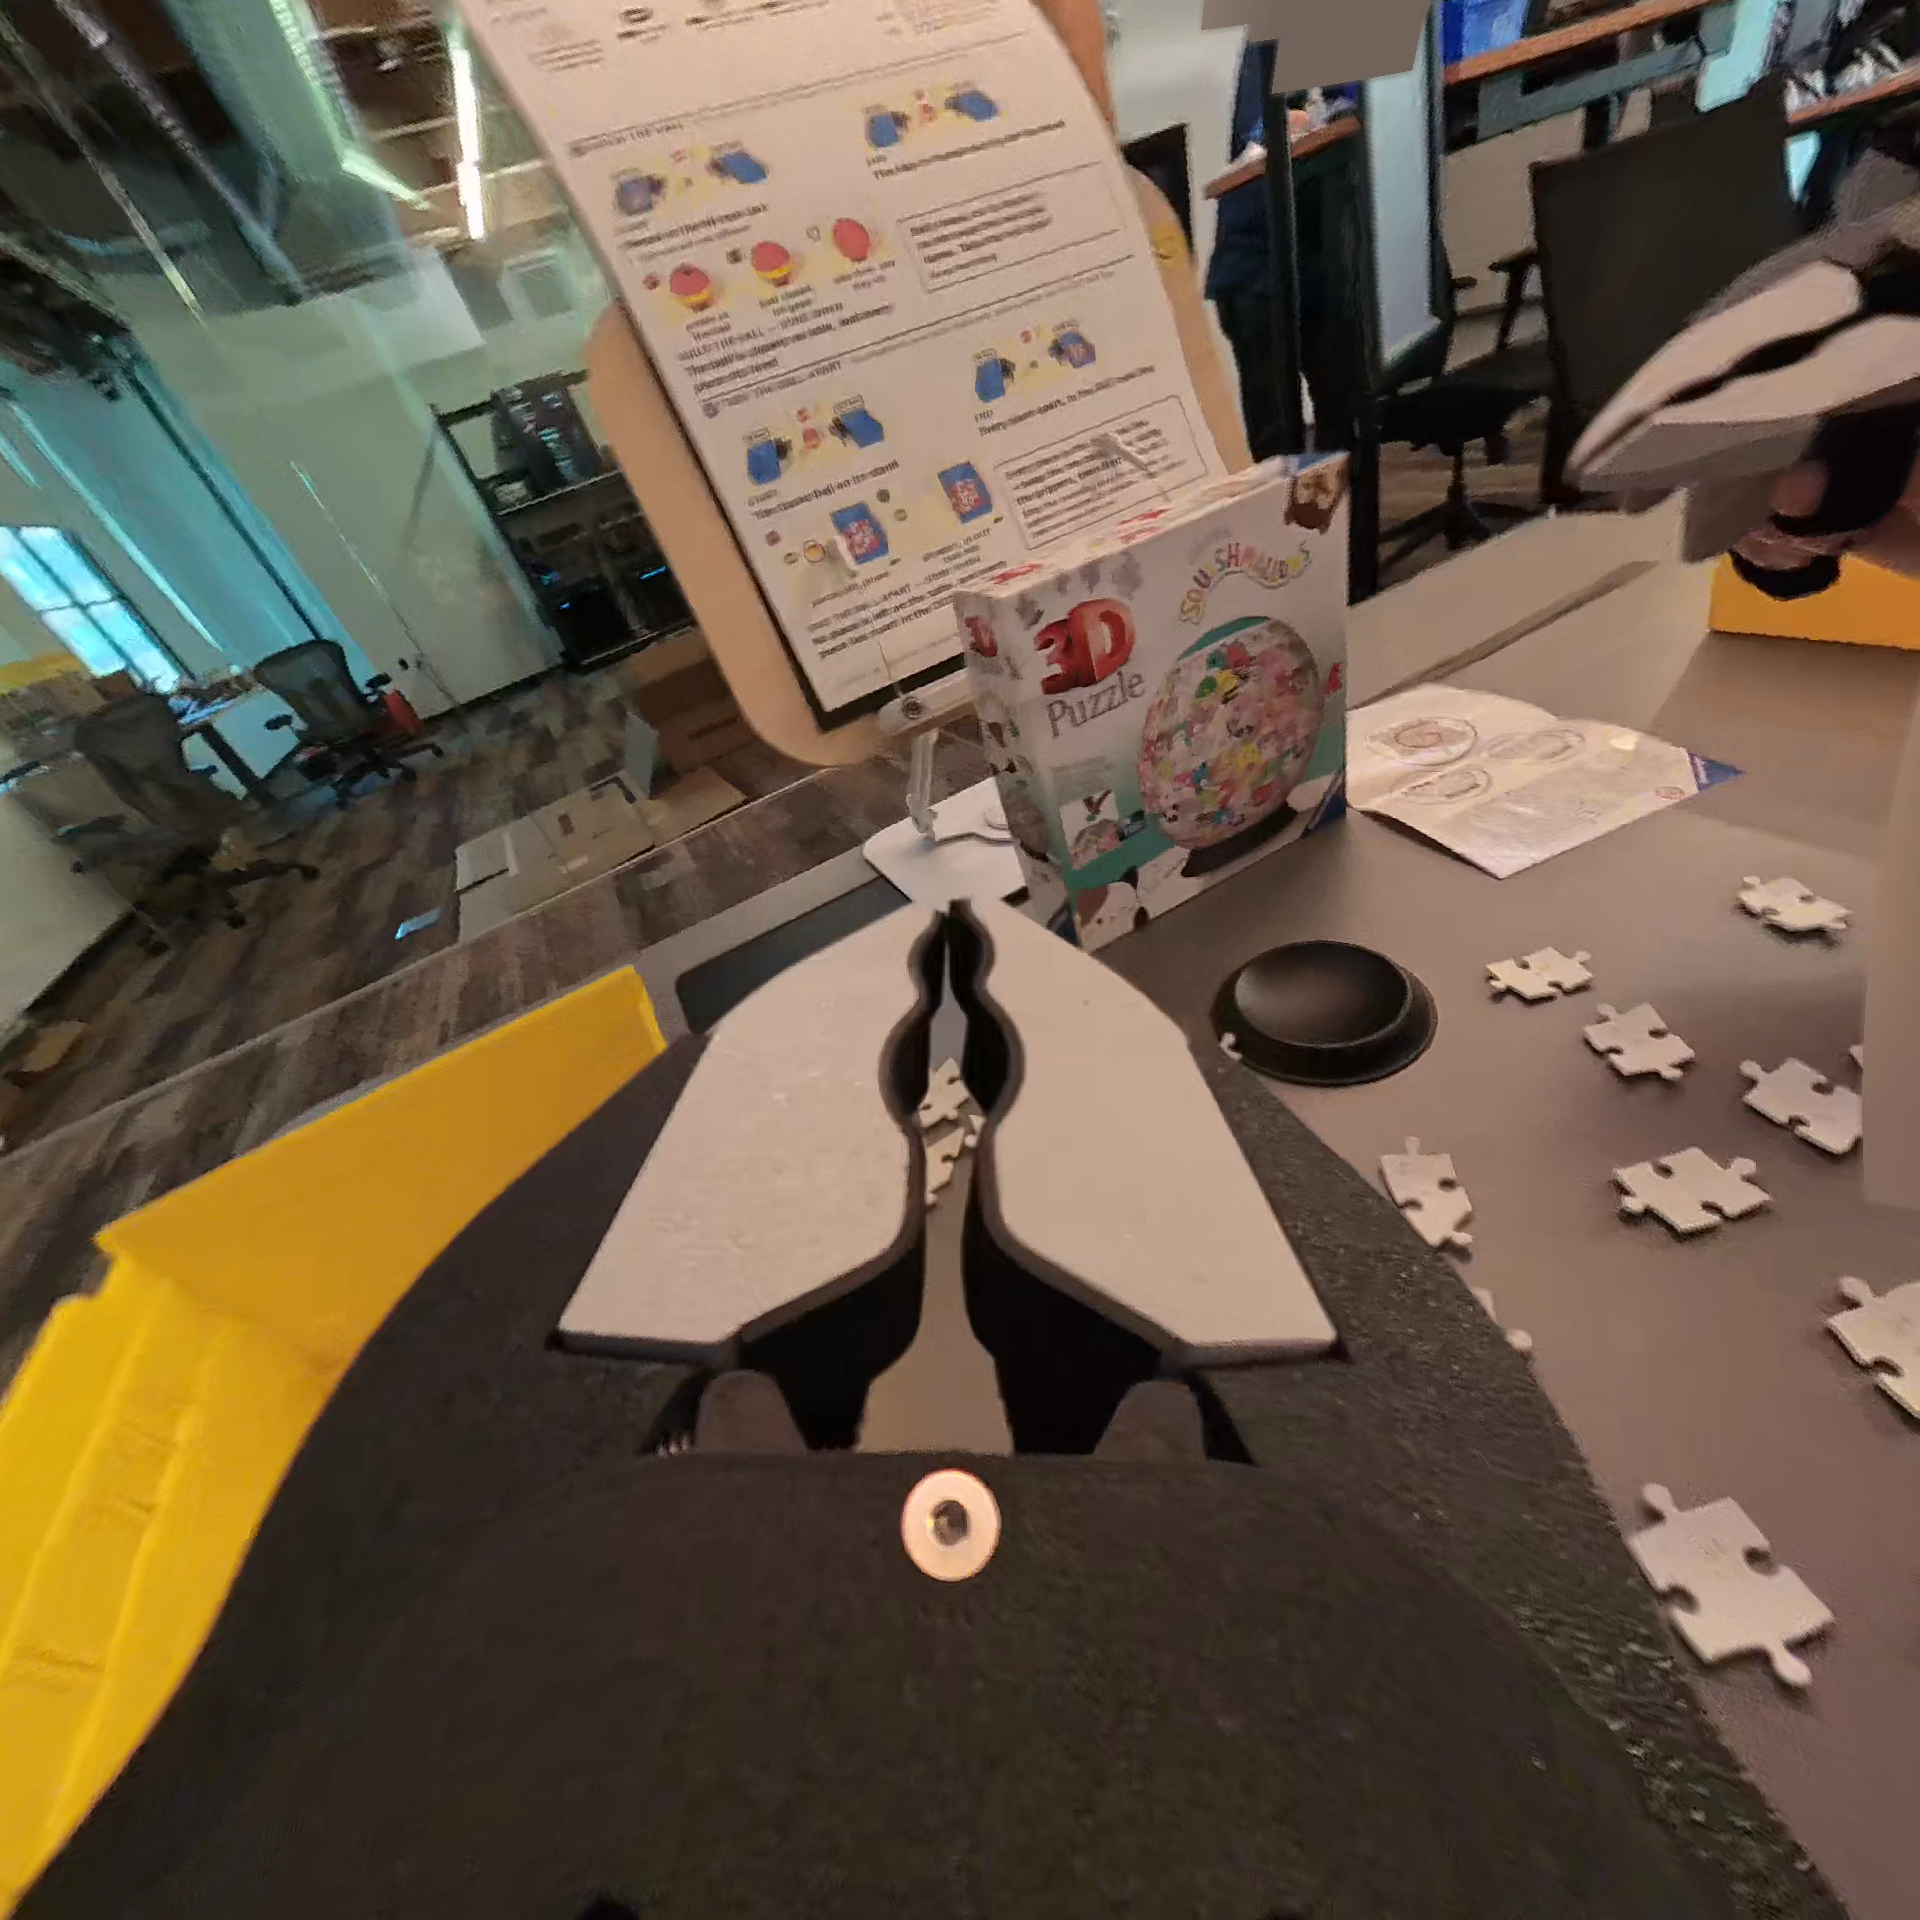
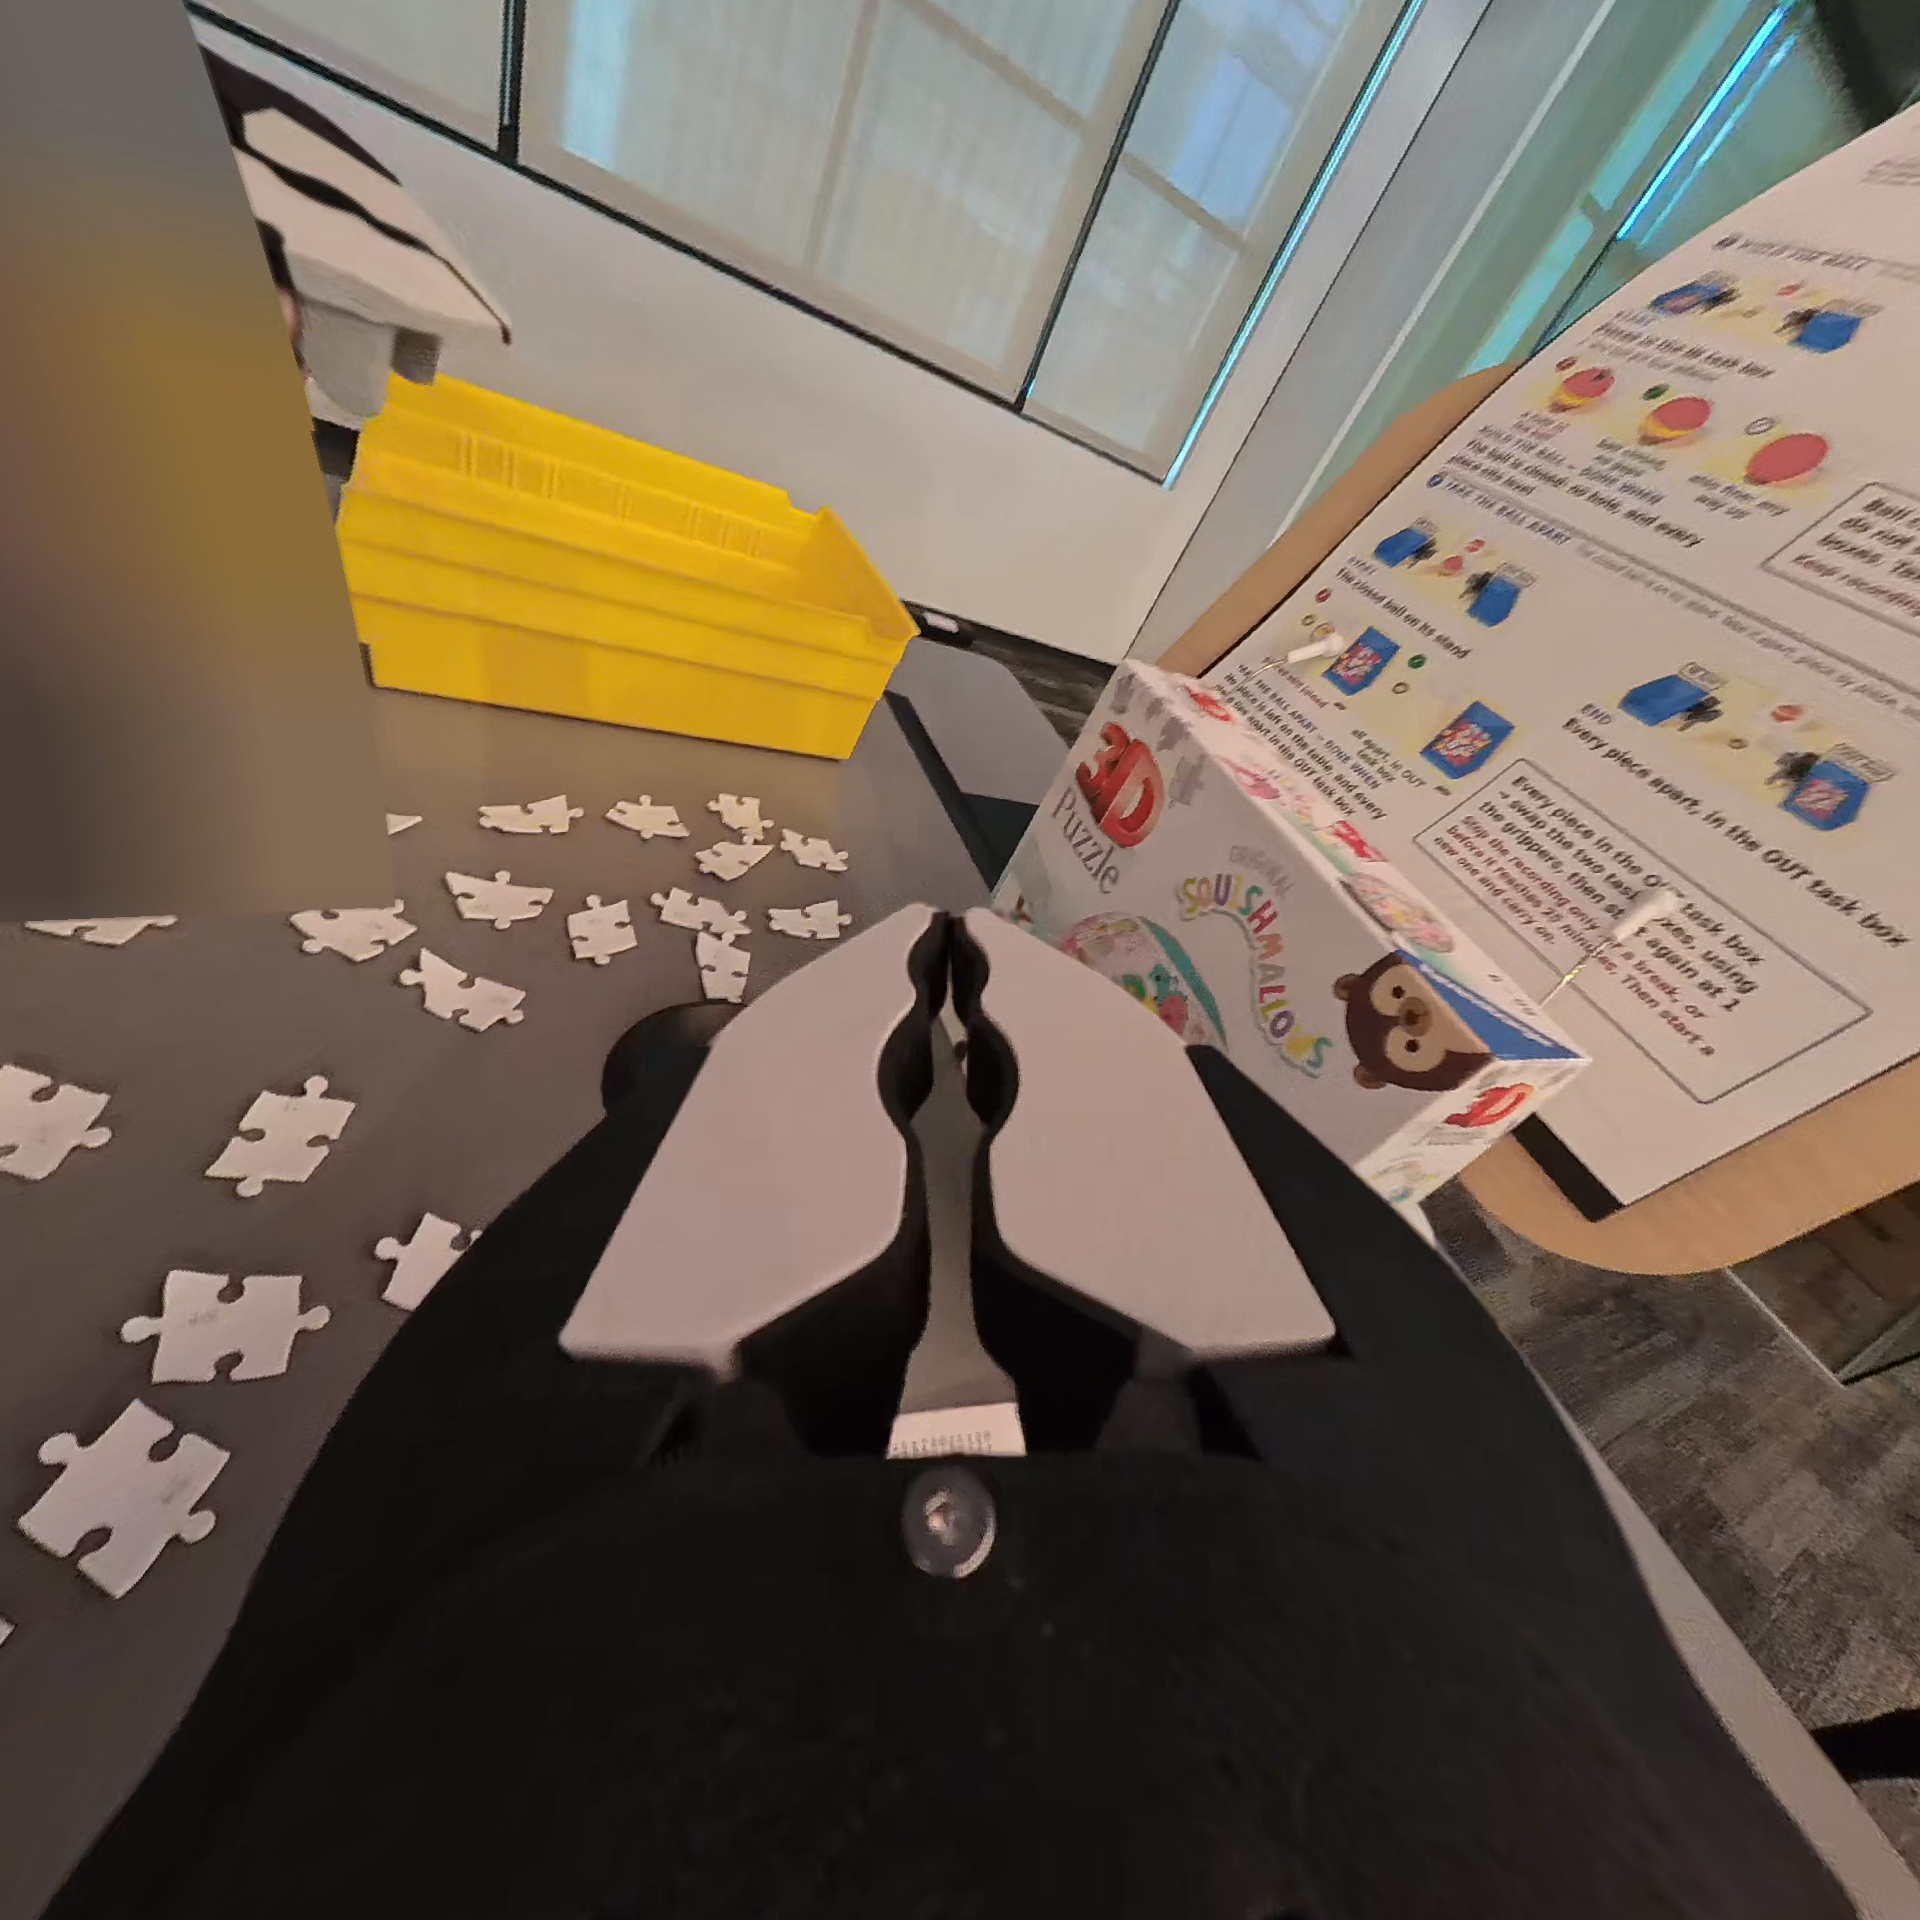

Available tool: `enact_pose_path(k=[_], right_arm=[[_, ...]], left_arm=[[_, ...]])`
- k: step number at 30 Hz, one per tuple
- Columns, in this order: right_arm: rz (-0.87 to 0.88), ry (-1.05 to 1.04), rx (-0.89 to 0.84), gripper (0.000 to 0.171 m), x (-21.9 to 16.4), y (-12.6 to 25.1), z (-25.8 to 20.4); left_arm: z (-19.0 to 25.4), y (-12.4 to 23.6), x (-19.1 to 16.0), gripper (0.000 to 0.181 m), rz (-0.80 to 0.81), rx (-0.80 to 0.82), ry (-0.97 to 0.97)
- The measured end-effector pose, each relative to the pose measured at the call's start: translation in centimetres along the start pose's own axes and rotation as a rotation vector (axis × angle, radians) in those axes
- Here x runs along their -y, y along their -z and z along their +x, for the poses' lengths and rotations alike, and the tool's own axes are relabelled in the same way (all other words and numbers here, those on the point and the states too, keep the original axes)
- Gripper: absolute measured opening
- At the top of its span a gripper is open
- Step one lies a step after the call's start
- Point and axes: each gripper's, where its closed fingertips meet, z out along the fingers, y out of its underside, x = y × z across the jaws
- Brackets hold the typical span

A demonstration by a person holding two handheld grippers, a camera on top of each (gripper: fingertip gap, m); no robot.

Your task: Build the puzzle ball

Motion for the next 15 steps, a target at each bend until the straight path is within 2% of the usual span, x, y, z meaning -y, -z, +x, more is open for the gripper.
enact_pose_path(k=[3, 7, 9, 15], right_arm=[[-0.021, 0.004, 0.006, 0.001, -0.5, -0.4, -0.3], [-0.025, -0.002, 0.026, 0.001, -0.7, -0.9, -1.1], [-0.021, -0.008, 0.029, 0.001, -0.9, -1.2, -1.5], [0.046, 0.081, -0.071, 0.001, -0.9, -1.8, -2.0]], left_arm=[[0.1, 0.4, -0.3, 0.0, 0.052, -0.031, 0.046], [0.1, 0.6, -0.5, 0.0, 0.129, 0.027, 0.049], [-0.3, 0.4, -1.2, 0.0, 0.119, 0.063, 0.052], [-0.2, 0.5, -1.5, 0.0, 0.143, 0.052, 0.087]])
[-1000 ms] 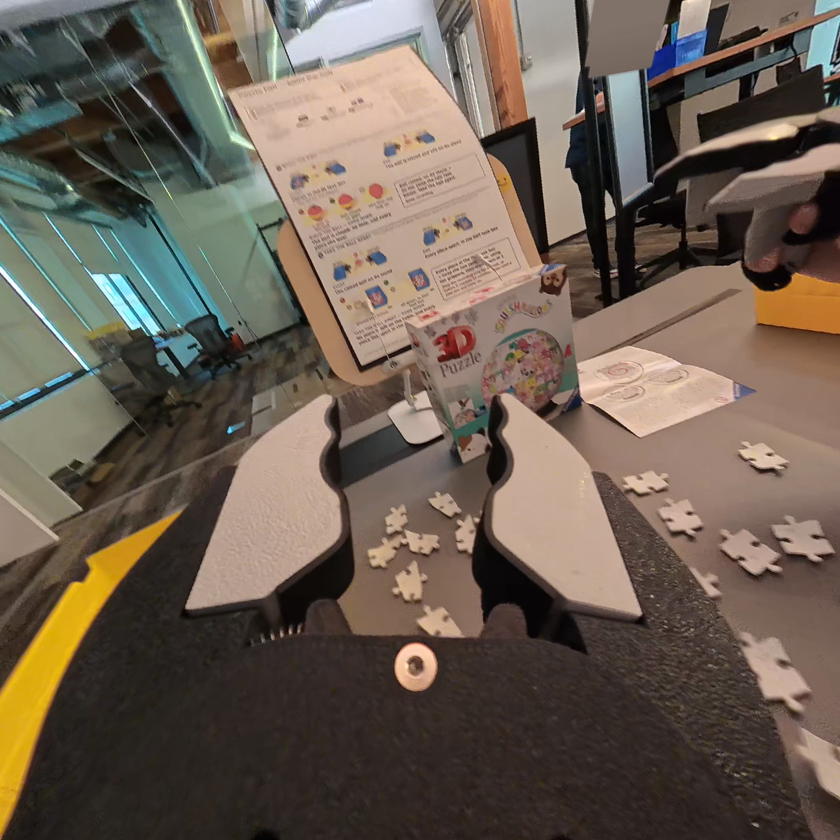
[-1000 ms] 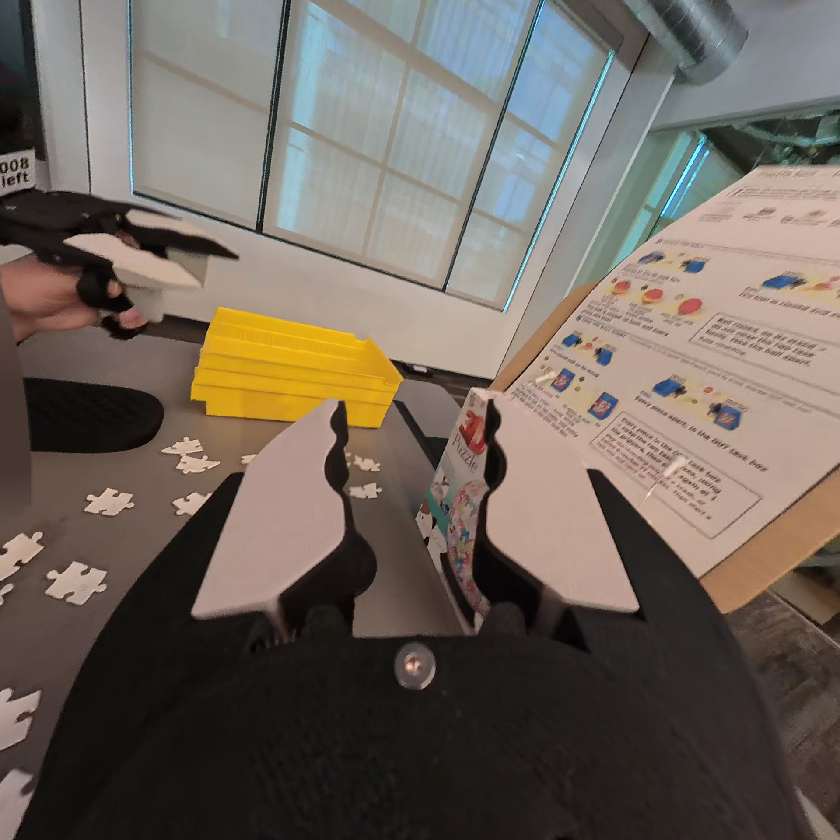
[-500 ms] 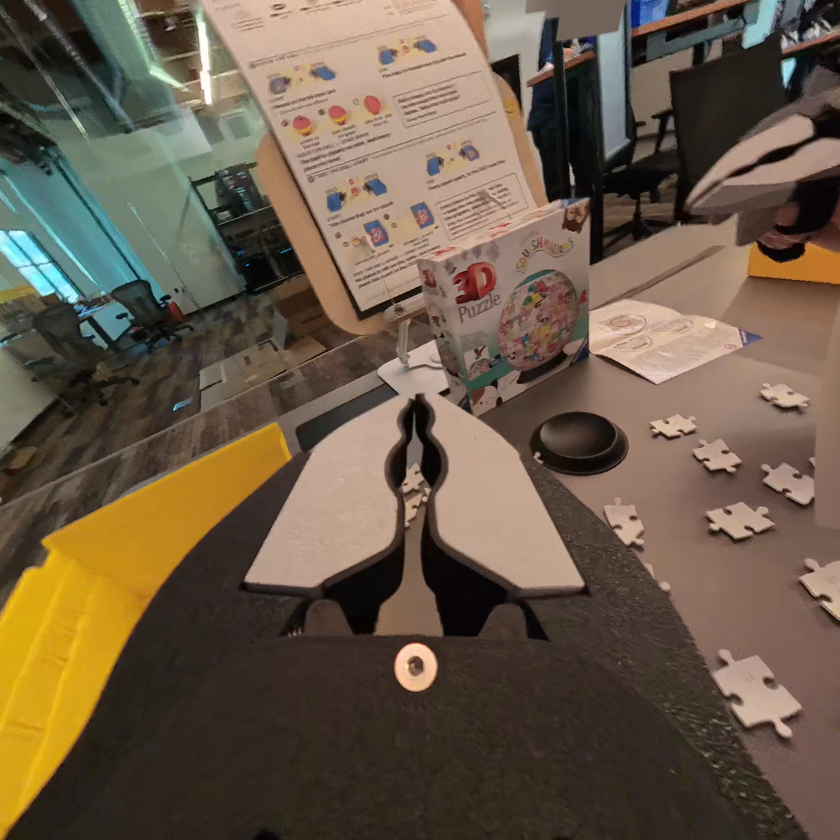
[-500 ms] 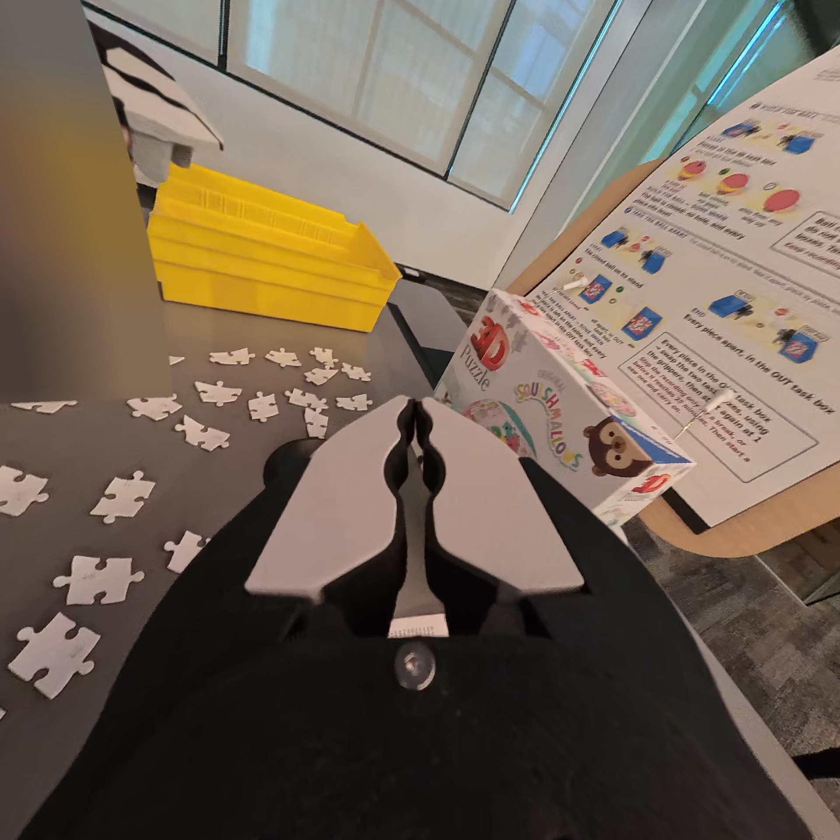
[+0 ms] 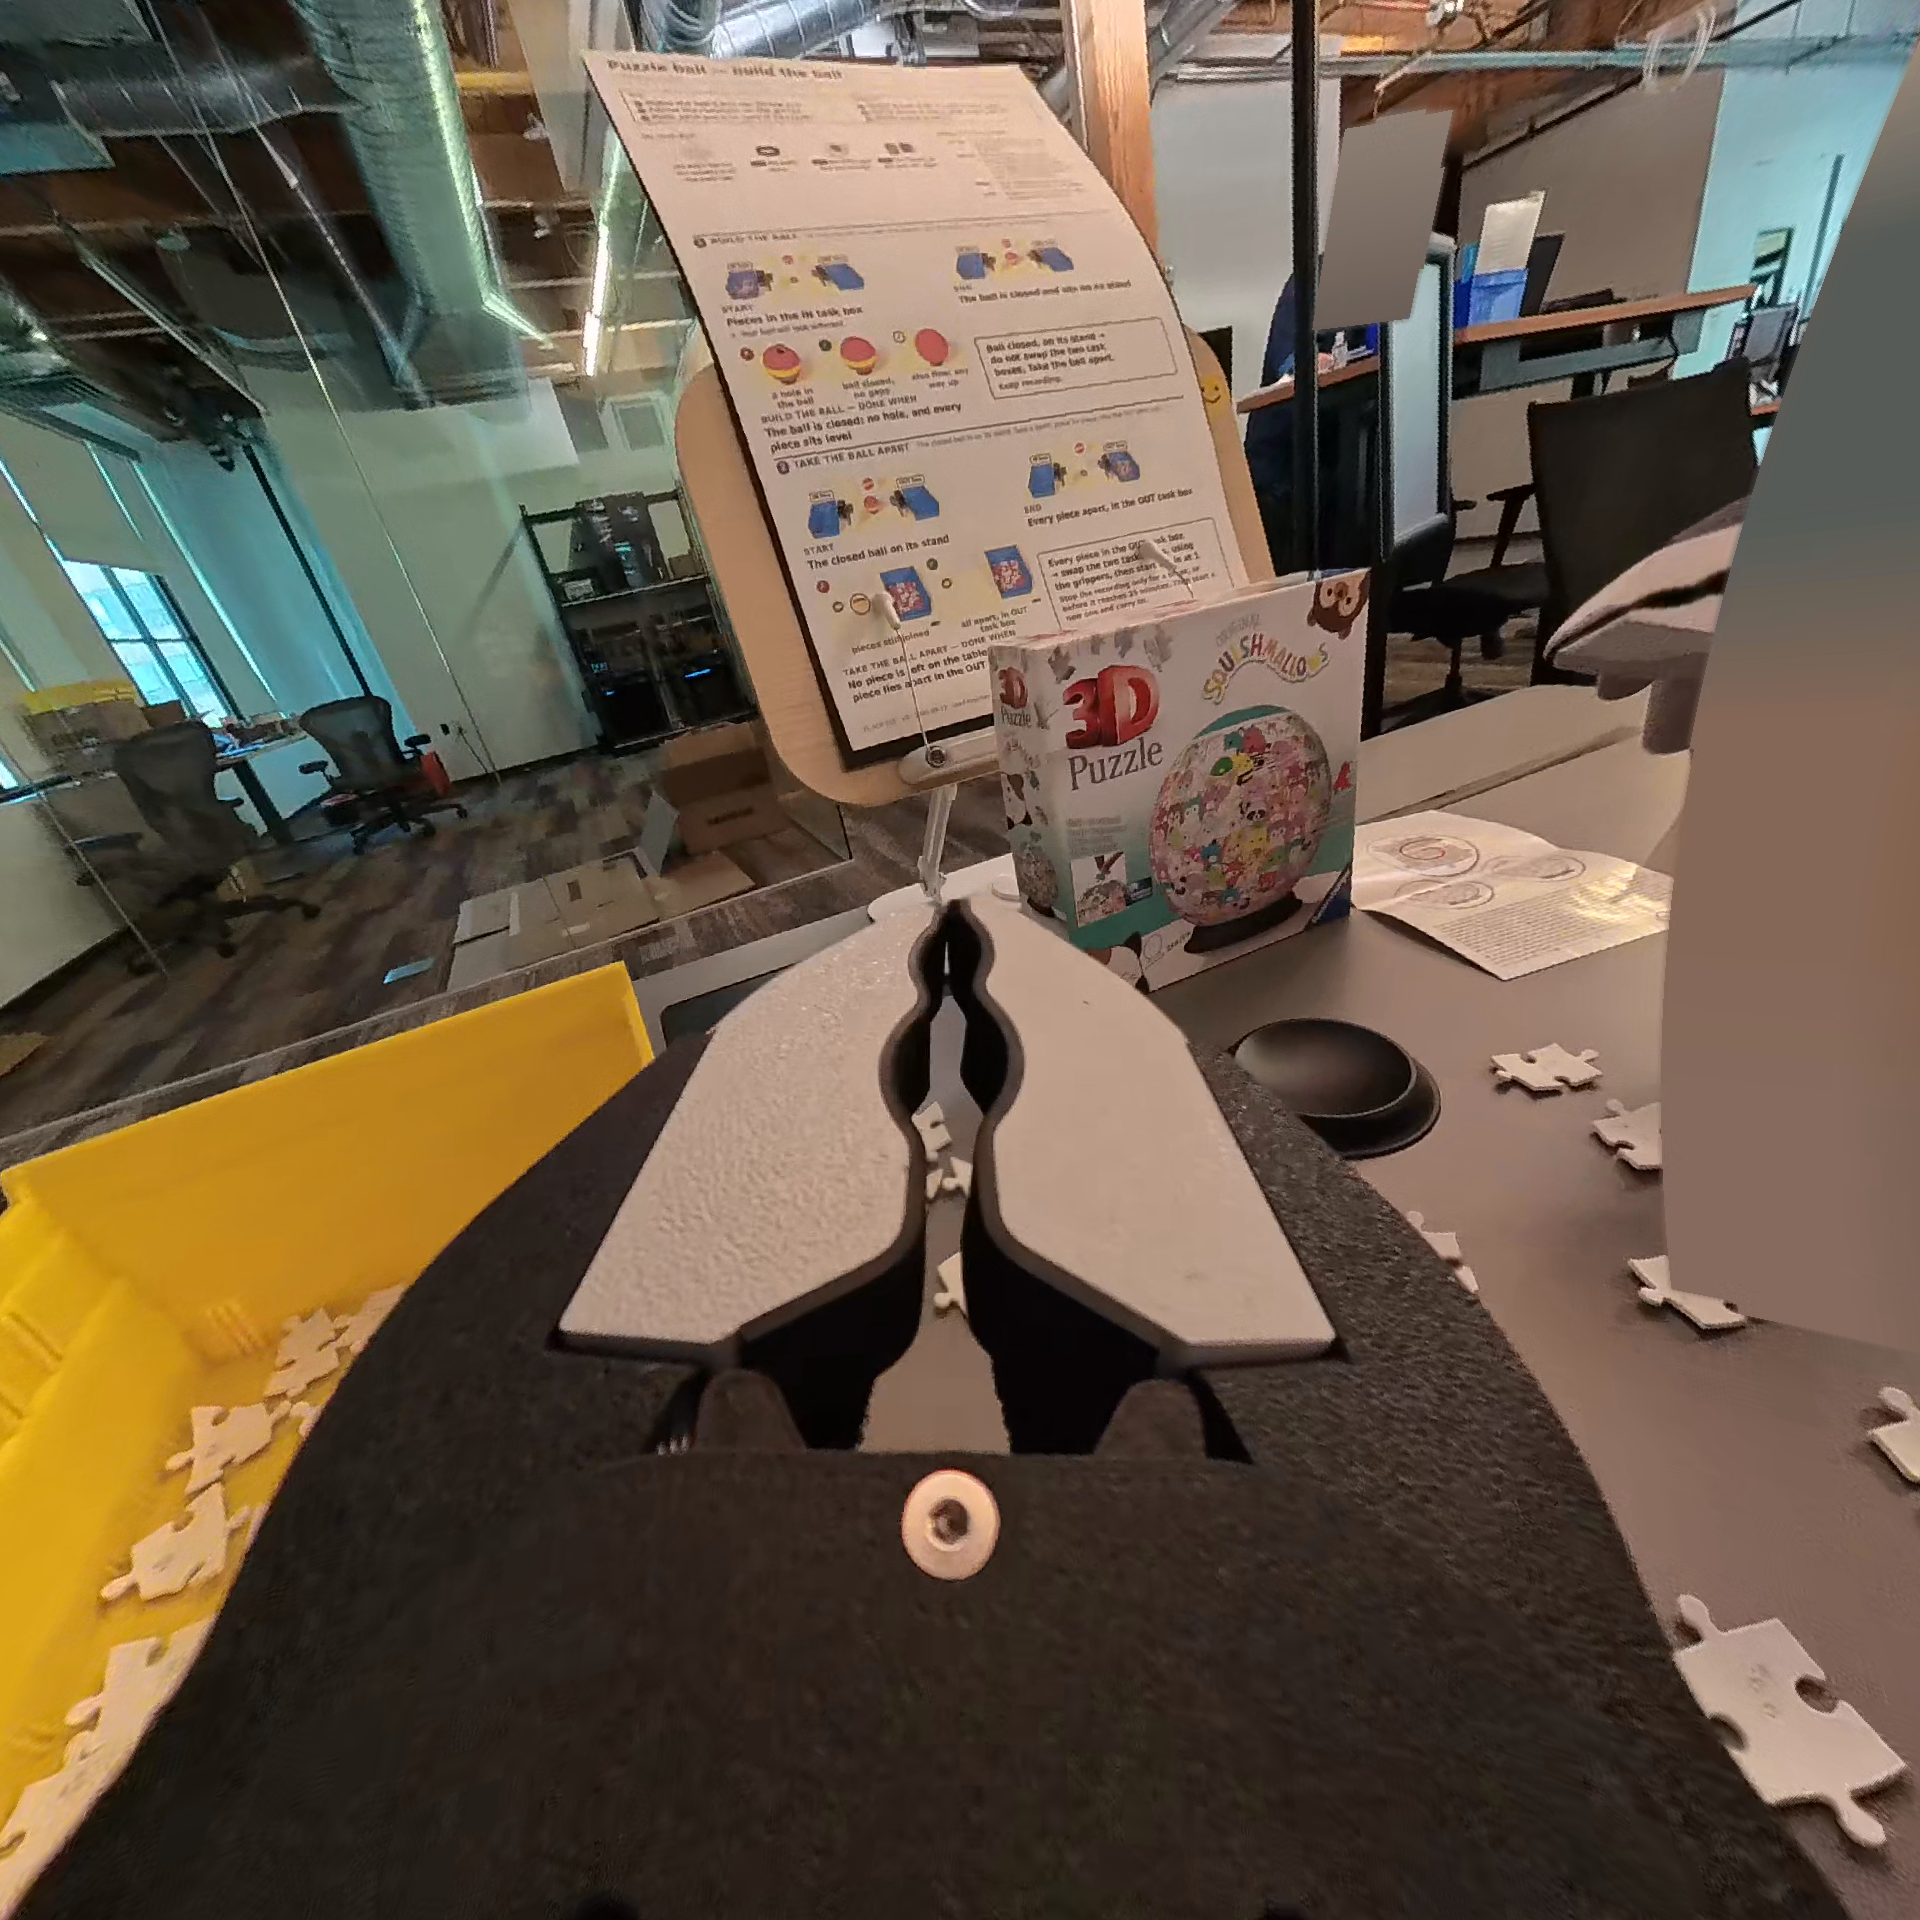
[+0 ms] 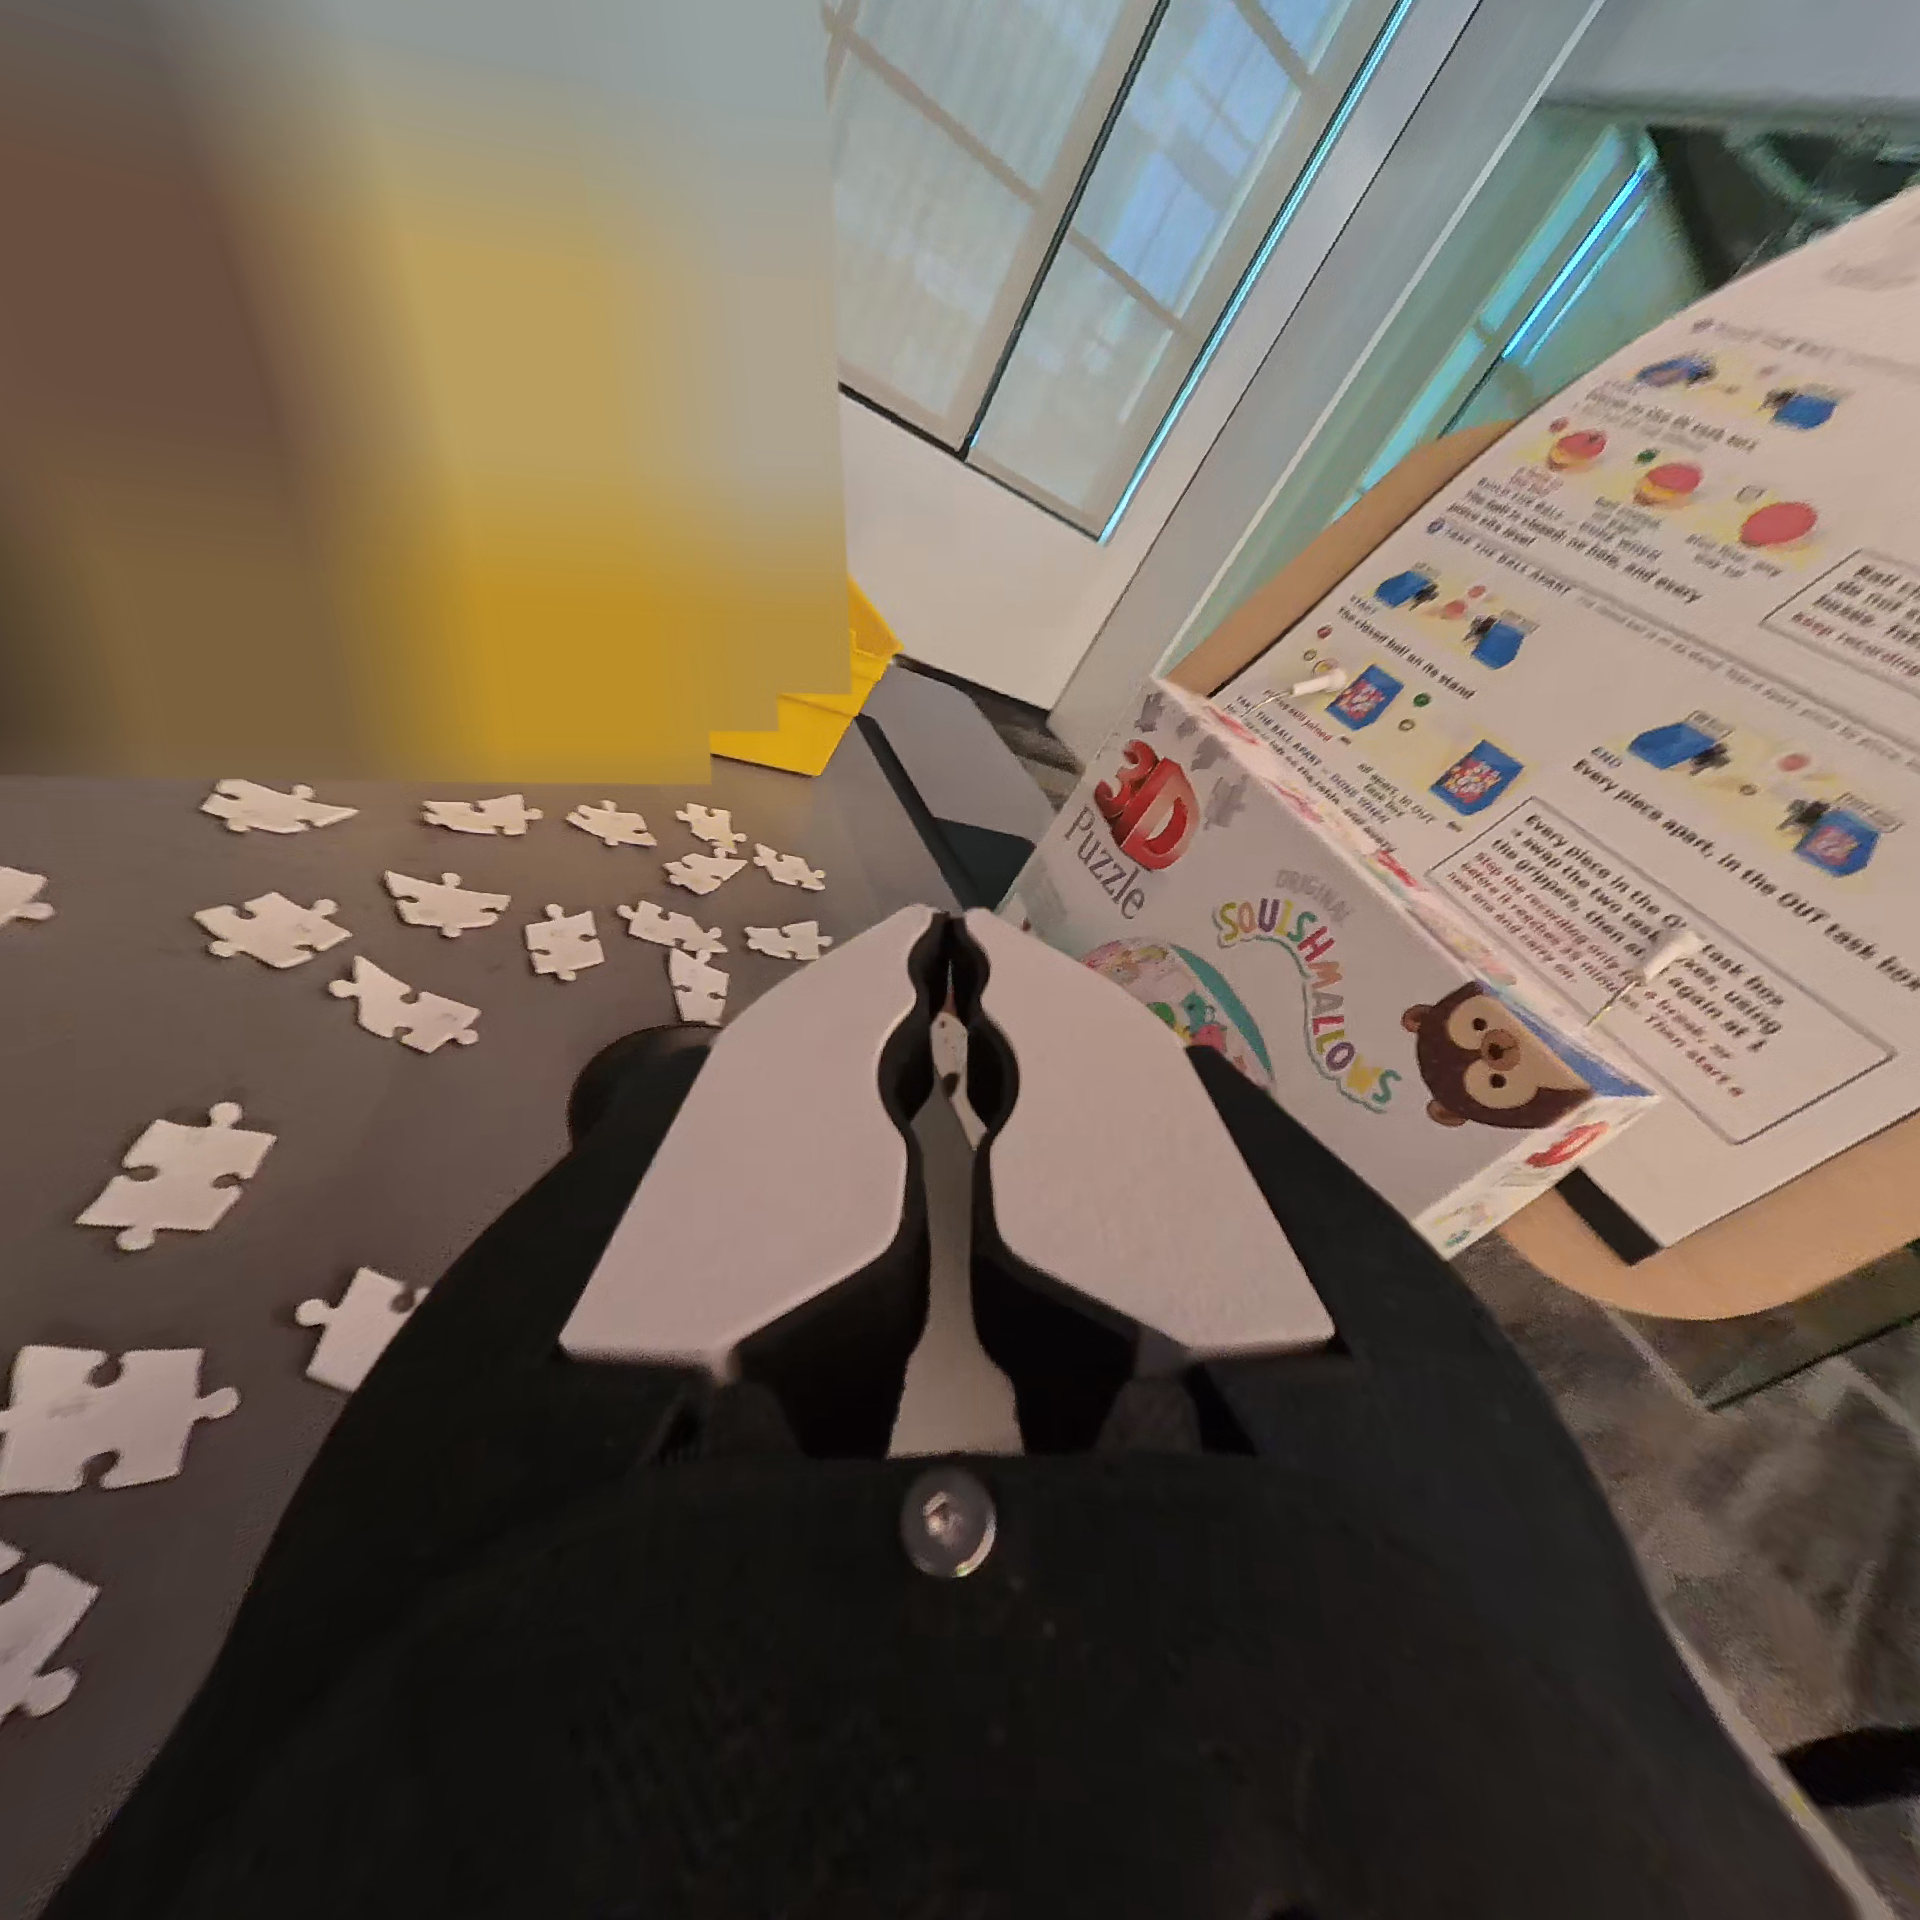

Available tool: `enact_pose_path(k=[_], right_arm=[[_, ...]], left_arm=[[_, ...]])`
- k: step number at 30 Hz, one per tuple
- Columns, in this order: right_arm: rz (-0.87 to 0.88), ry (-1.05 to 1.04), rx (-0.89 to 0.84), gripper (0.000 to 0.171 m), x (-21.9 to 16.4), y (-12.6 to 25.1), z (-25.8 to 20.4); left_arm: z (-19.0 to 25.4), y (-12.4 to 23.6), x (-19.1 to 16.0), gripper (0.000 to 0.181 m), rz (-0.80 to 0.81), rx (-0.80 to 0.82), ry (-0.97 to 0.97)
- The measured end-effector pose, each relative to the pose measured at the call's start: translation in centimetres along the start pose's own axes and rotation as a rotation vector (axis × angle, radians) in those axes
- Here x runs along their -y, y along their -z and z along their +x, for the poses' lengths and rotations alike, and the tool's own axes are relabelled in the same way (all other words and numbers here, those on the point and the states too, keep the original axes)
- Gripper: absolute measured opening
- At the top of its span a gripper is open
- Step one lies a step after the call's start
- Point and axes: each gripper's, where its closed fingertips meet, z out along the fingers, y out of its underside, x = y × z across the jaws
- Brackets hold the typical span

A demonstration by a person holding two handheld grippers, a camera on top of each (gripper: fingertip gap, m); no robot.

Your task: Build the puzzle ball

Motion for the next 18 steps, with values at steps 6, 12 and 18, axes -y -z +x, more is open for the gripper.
enact_pose_path(k=[6, 12, 18], right_arm=[[0.002, 0.036, -0.038, 0.001, -1.2, -0.6, -0.9], [-0.049, 0.042, -0.041, 0.001, -3.4, -1.1, -1.1], [-0.05, 0.046, -0.037, 0.001, -3.6, -1.3, -1.3]], left_arm=[[0.8, -0.4, -0.9, 0.0, -0.031, -0.01, -0.061], [1.2, -0.7, -1.7, 0.0, -0.067, -0.051, -0.019], [1.4, -0.7, -1.9, 0.0, -0.09, -0.059, -0.035]])
